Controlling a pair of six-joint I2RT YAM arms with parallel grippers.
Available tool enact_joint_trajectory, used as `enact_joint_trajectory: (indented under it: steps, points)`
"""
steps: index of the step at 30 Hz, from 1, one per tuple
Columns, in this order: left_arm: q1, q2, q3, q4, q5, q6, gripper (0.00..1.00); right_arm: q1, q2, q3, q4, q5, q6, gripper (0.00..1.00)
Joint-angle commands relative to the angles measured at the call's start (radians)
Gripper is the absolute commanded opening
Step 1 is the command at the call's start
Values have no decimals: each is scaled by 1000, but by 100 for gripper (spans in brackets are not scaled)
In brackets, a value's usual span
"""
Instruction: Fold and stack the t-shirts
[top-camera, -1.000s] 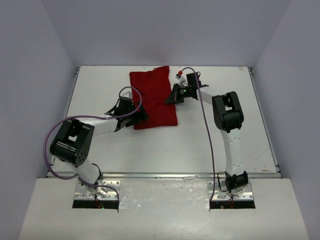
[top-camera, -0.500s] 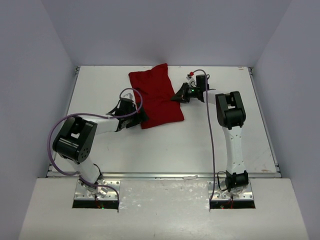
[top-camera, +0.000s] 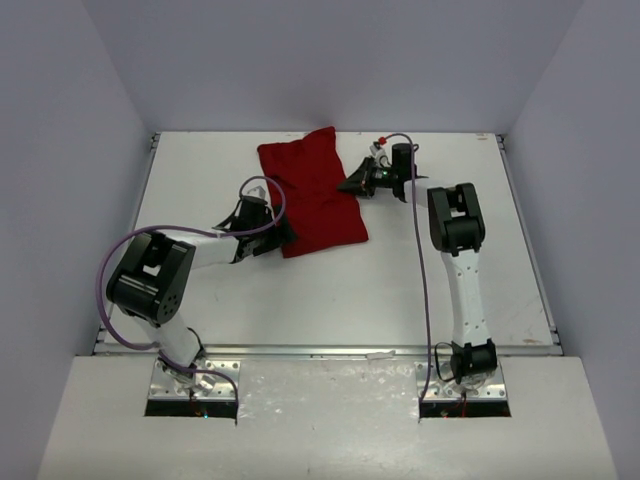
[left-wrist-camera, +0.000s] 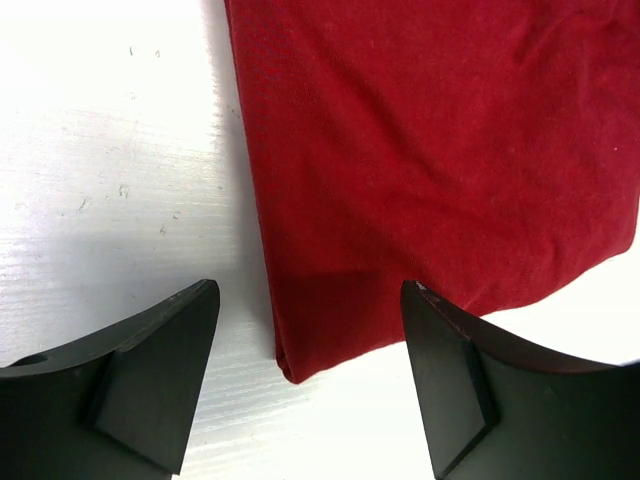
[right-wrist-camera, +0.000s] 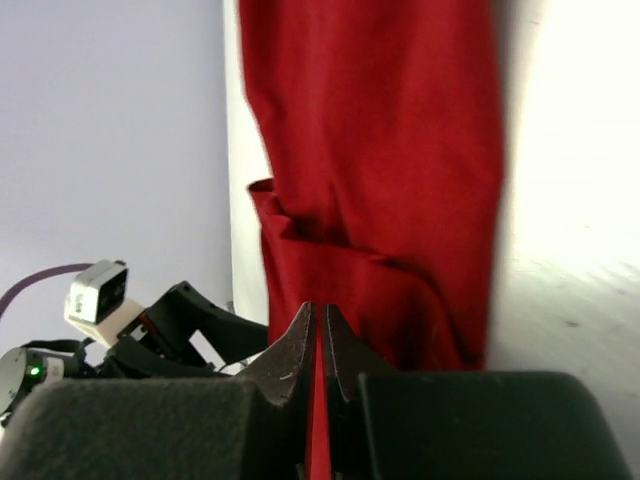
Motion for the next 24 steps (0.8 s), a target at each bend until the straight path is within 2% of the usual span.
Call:
enact_joint_trajectory:
  steps: [1, 7, 8, 10, 12, 14, 18, 19, 22, 23, 24]
  points:
    - [-4, -8, 1, -28, 6, 4, 72, -1, 54, 21, -47, -11, -3, 4]
    - [-30, -5, -11, -31, 46, -7, 67, -5, 104, 115, -223, 107, -85, 1]
    - [-36, -7, -17, -31, 41, -10, 66, -7, 90, 105, -231, 148, -74, 1]
    - [-53, -23, -53, -28, 34, -25, 57, -9, 51, 47, -266, 292, -49, 1]
    - [-65, -37, -92, -19, 23, -42, 56, -10, 1, -14, -300, 368, 24, 1]
    - [-71, -66, -116, -18, 11, -51, 56, -7, -80, -104, -231, 429, 104, 1]
    - [-75, -111, -149, -38, -31, -50, 57, -5, -212, -275, -66, 443, 179, 3]
    - [-76, -122, -149, -38, -31, -50, 57, -5, -237, -289, -36, 436, 187, 20]
    - [-76, -128, -140, -48, -34, -43, 73, -7, -280, -203, -16, 310, 144, 58]
    - [-76, -131, -137, -47, -35, -31, 79, -9, -289, -171, -36, 270, 108, 63]
    - [-76, -134, -131, -42, -26, -24, 80, -13, -333, -151, -95, 235, 80, 70]
